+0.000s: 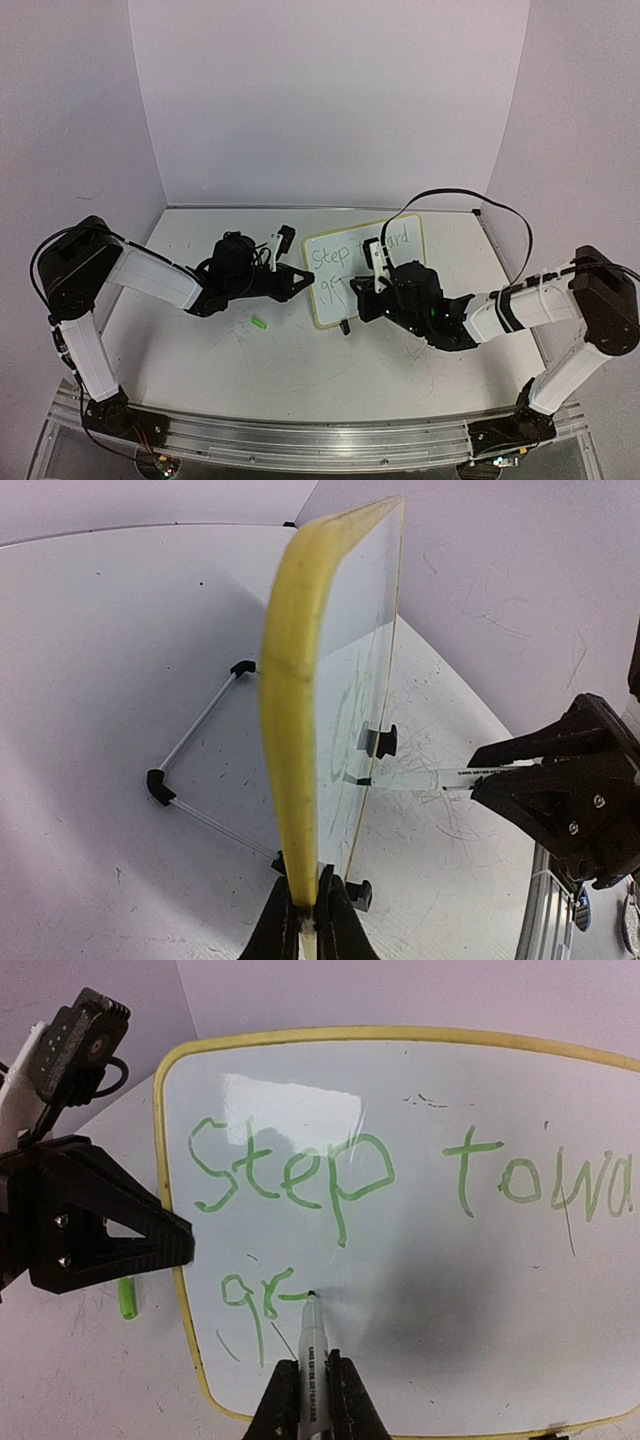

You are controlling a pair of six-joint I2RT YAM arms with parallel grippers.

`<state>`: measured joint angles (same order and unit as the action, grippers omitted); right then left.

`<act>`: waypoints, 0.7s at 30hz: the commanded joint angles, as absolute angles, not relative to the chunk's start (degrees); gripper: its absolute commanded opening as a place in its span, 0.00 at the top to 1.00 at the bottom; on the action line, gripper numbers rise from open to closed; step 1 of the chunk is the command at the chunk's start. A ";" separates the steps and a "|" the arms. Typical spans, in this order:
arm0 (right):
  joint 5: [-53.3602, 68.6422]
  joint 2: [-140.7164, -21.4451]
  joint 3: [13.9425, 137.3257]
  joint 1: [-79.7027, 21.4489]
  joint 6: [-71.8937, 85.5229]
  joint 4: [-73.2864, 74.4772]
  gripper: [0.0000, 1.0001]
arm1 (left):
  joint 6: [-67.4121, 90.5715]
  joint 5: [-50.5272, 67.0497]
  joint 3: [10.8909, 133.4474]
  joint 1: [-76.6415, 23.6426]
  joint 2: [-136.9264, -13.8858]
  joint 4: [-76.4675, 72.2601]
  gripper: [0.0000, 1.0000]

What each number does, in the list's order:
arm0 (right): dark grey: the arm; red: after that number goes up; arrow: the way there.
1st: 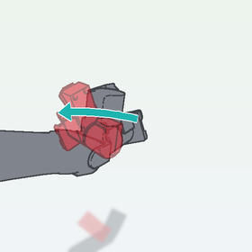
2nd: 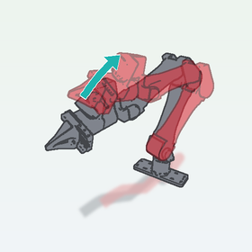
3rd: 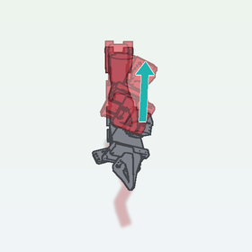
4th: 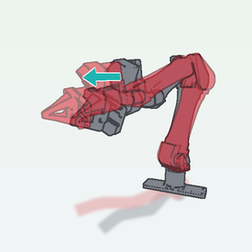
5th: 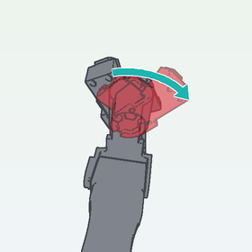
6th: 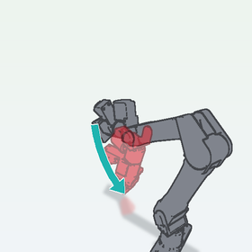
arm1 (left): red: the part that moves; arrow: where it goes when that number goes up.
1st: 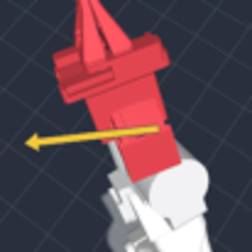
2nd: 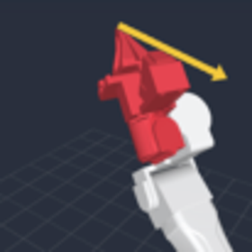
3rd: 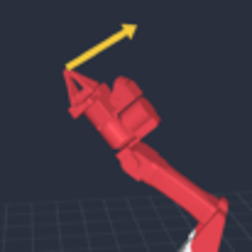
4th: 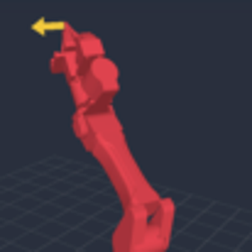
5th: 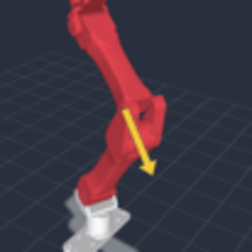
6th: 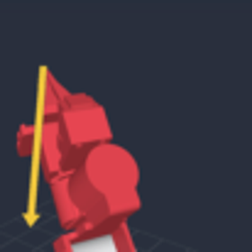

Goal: Write a sentence on the whiteboard

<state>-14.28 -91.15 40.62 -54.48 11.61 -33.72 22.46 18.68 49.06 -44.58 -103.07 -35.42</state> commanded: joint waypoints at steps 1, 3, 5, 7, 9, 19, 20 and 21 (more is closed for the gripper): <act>-14.32 -90.42 40.84 -53.87 10.28 -37.16 1.00 | 20.48 17.14 49.80 -44.47 -101.07 -34.10 1.00; -13.63 -90.31 40.54 -53.86 10.14 -37.58 1.00 | 20.39 17.11 49.77 -44.47 -101.02 -34.01 1.00; -13.02 -90.34 40.49 -53.88 10.03 -37.71 1.00 | 20.39 17.06 49.74 -44.49 -100.99 -34.01 1.00; -12.68 -90.54 40.70 -53.87 10.12 -37.47 1.00 | 20.39 17.07 49.71 -44.49 -101.02 -34.01 1.00; -12.41 -90.91 40.95 -53.88 10.26 -36.55 1.00 | 20.38 17.09 49.68 -44.52 -100.98 -34.01 1.00; -11.32 -91.36 40.08 -54.52 12.55 -32.37 1.00 | 20.13 16.90 49.56 -44.45 -100.99 -33.96 1.00; -11.33 -91.43 40.05 -54.51 12.79 -31.96 1.00 | 20.11 16.88 49.55 -44.47 -100.99 -33.94 1.00; -11.34 -91.48 40.00 -54.50 13.01 -31.61 1.00 | 20.05 16.84 49.52 -44.47 -100.92 -33.97 1.00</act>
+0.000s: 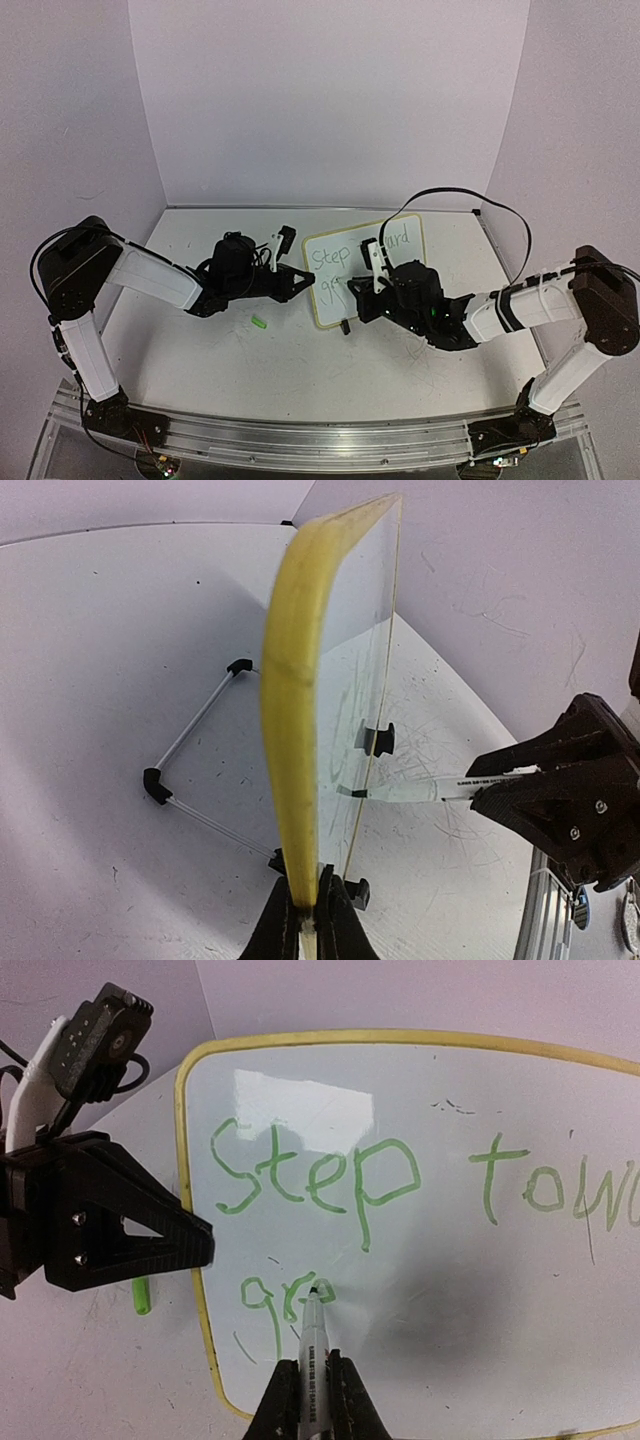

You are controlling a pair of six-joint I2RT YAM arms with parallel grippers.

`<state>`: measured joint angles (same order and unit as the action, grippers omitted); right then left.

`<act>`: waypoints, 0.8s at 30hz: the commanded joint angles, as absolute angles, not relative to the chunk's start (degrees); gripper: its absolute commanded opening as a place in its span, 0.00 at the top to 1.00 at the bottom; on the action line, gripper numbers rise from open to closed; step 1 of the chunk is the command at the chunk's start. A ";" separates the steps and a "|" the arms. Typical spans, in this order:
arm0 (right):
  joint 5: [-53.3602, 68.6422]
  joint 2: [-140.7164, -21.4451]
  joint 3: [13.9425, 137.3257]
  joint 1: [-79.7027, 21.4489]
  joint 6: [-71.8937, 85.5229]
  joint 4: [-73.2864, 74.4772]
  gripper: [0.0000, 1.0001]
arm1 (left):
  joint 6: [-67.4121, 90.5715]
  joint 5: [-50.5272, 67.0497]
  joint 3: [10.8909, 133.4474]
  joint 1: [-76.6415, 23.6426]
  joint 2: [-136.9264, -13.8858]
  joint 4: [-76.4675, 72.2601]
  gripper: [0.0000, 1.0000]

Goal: Write a sentence on the whiteboard

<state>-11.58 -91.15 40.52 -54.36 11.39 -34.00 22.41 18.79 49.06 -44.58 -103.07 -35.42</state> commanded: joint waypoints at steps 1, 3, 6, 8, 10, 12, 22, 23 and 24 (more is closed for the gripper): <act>-11.34 -91.58 39.99 -54.55 13.20 -31.22 1.00 | 20.03 16.79 49.45 -44.47 -100.88 -33.99 1.00; -11.34 -91.70 39.99 -54.50 13.47 -30.70 1.00 | 19.95 16.70 49.35 -44.47 -100.78 -34.01 1.00; -11.93 -91.76 39.86 -54.56 13.89 -29.95 1.00 | 19.87 16.65 49.22 -44.52 -100.73 -33.97 1.00; -13.48 -91.55 39.92 -54.54 14.19 -29.21 1.00 | 19.89 16.61 49.17 -44.48 -100.74 -34.01 1.00; -15.78 -91.03 39.84 -54.57 14.36 -28.83 1.00 | 19.95 16.57 49.09 -44.47 -100.73 -33.97 1.00; -17.52 -90.01 39.81 -54.49 14.10 -28.84 1.00 | 19.87 16.56 49.01 -44.48 -100.59 -34.00 1.00; -14.43 -85.89 37.77 -54.09 12.06 -33.11 1.00 | 20.03 16.55 49.21 -44.49 -100.77 -33.88 1.00; -14.18 -86.29 37.96 -53.84 12.32 -33.15 1.00 | 20.13 16.70 49.39 -44.50 -100.90 -33.89 1.00; -14.15 -86.68 38.01 -53.56 12.44 -33.30 1.00 | 20.21 16.85 49.54 -44.48 -101.05 -33.90 1.00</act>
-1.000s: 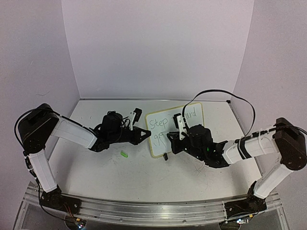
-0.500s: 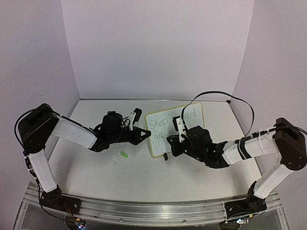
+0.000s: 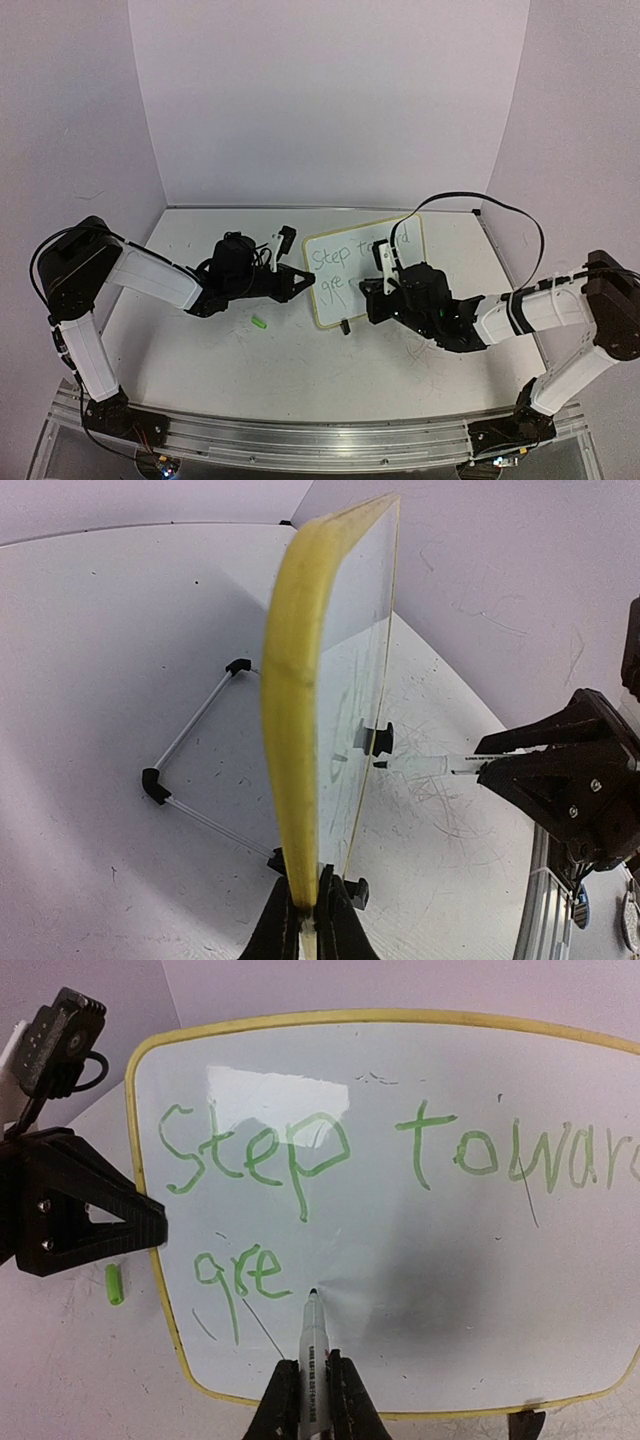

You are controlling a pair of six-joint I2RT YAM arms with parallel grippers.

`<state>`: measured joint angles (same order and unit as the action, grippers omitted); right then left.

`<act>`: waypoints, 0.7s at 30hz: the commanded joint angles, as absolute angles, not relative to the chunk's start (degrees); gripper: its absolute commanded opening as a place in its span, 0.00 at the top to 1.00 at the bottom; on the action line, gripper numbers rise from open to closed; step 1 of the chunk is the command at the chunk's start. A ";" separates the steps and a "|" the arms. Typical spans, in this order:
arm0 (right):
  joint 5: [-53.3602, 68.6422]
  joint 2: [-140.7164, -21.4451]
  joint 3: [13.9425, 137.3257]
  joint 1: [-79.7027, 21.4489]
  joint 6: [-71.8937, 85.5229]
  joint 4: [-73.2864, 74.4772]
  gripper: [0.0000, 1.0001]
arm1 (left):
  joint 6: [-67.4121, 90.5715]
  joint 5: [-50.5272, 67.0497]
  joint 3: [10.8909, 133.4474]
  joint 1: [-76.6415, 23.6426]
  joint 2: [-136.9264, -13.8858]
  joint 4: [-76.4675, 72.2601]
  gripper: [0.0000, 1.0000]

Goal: Write a sentence on the whiteboard

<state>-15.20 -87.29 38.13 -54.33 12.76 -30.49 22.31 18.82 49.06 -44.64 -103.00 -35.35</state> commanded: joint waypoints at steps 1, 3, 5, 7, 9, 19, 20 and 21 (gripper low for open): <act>-14.14 -86.90 37.91 -53.34 12.46 -33.72 1.00 | 20.29 16.95 49.64 -44.49 -101.15 -33.91 1.00; -14.08 -86.85 37.72 -53.15 12.48 -34.93 1.00 | 20.30 16.96 49.64 -44.48 -101.11 -33.92 1.00; -13.94 -87.22 38.04 -53.15 12.28 -35.72 1.00 | 20.25 16.94 49.55 -44.51 -101.09 -33.89 1.00; -14.18 -88.10 38.50 -53.13 12.07 -36.04 1.00 | 20.23 16.93 49.56 -44.50 -100.99 -33.92 1.00; -14.32 -88.94 38.99 -53.16 12.14 -36.12 1.00 | 20.30 16.95 49.52 -44.51 -100.89 -33.88 1.00; -15.15 -90.05 39.77 -53.12 12.33 -35.99 1.00 | 20.21 16.89 49.36 -44.47 -100.72 -33.84 1.00; -14.97 -90.00 39.81 -53.14 12.05 -36.20 1.00 | 20.21 16.89 49.46 -44.53 -100.76 -33.89 1.00; -14.72 -90.00 39.81 -53.17 11.84 -36.51 1.00 | 20.21 16.94 49.44 -44.51 -100.80 -33.91 1.00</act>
<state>-14.15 -89.27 38.09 -53.30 12.63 -33.87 22.31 18.85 49.06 -44.64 -103.00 -35.16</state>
